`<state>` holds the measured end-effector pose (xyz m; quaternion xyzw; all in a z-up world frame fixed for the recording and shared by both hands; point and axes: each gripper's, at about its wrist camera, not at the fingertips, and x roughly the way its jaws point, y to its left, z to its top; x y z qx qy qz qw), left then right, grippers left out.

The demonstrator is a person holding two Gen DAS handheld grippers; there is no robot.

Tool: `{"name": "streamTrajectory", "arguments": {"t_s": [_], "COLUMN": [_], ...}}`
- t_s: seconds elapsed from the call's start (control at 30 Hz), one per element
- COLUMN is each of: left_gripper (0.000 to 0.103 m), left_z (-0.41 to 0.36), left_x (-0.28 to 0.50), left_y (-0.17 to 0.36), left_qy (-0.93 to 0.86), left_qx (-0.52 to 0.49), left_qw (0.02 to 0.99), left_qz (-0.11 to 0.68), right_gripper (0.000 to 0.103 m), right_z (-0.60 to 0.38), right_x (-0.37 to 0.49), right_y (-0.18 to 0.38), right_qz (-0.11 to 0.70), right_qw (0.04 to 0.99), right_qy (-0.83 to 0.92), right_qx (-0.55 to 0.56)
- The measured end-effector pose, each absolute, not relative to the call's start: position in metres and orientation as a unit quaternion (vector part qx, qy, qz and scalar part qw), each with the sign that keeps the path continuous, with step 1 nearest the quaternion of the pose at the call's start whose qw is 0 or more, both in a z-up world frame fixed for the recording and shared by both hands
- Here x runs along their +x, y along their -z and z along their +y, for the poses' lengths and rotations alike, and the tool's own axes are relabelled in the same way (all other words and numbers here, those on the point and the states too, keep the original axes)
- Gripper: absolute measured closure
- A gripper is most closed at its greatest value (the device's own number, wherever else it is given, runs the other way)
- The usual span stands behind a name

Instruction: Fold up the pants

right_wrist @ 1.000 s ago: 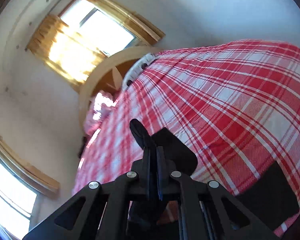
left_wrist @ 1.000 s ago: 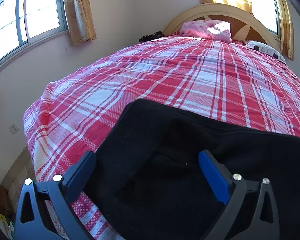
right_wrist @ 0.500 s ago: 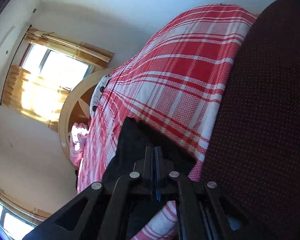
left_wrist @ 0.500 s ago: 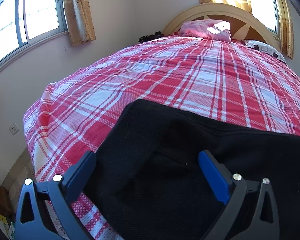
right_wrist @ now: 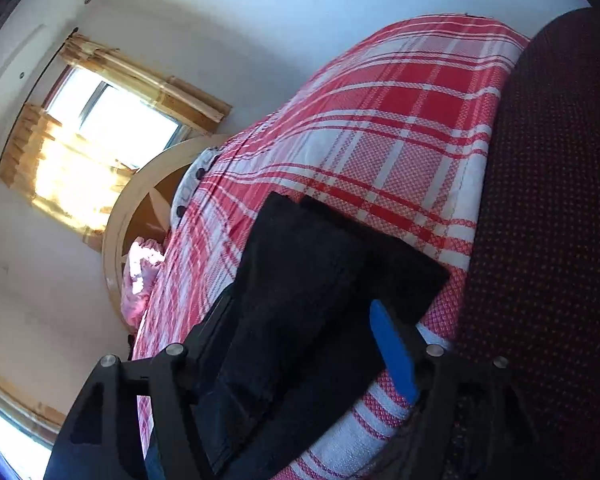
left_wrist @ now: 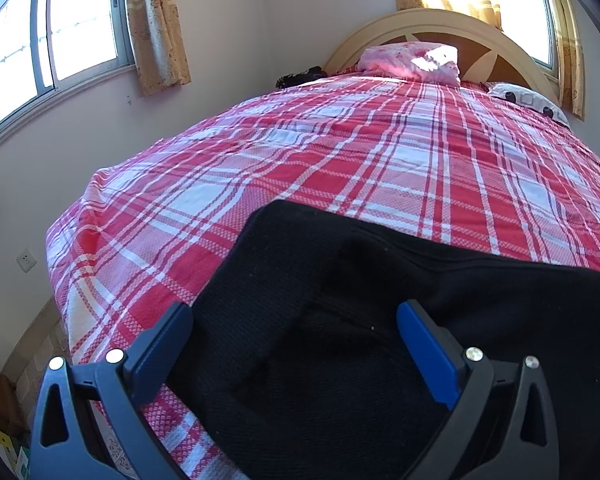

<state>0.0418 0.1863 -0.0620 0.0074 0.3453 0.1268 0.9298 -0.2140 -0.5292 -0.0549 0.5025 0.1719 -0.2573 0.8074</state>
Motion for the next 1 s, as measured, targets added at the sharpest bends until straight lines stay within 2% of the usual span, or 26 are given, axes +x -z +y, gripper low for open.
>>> {"name": "streamTrajectory", "arguments": {"t_s": [0.07,0.13,0.23,0.37,0.53,0.63,0.73,0.8,0.9,1.0], "left_gripper": [0.0,0.0,0.0,0.0,0.0,0.0,0.0,0.0,0.0,0.0], "left_z": [0.186,0.186,0.186,0.187,0.191,0.192,0.193,0.195,0.19,0.176], "left_x": [0.042,0.042,0.042,0.044,0.048,0.05,0.052,0.05,0.04,0.02], "left_y": [0.062,0.062,0.062,0.062,0.06,0.06,0.058,0.053,0.043,0.028], "left_qy": [-0.128,-0.127,-0.126,-0.113,-0.085,-0.077,-0.071,-0.07,-0.073,-0.059], "left_qx": [0.008,0.008,0.008,0.015,0.022,0.026,0.027,0.023,0.033,0.056], "left_qw": [0.93,0.93,0.93,0.929,0.929,0.929,0.927,0.926,0.93,0.942], "left_qz": [0.345,0.346,0.346,0.351,0.358,0.36,0.367,0.371,0.36,0.325], "right_gripper": [0.042,0.075,0.093,0.096,0.097,0.097,0.096,0.096,0.091,0.082], "right_z": [-0.528,-0.531,-0.528,-0.52,-0.522,-0.529,-0.546,-0.552,-0.545,-0.516], "right_x": [-0.204,-0.193,-0.171,-0.172,-0.212,-0.225,-0.234,-0.241,-0.245,-0.241], "right_y": [0.052,0.058,0.068,0.046,0.011,0.025,0.063,0.074,0.056,0.019], "right_qz": [0.169,0.175,0.202,0.194,0.171,0.21,0.249,0.246,0.222,0.222], "right_qw": [0.811,0.811,0.804,0.828,0.845,0.842,0.82,0.811,0.822,0.84], "right_qy": [0.269,0.24,0.243,0.232,0.223,0.251,0.253,0.264,0.29,0.372], "right_qx": [0.492,0.504,0.504,0.473,0.455,0.429,0.449,0.461,0.438,0.327]}}
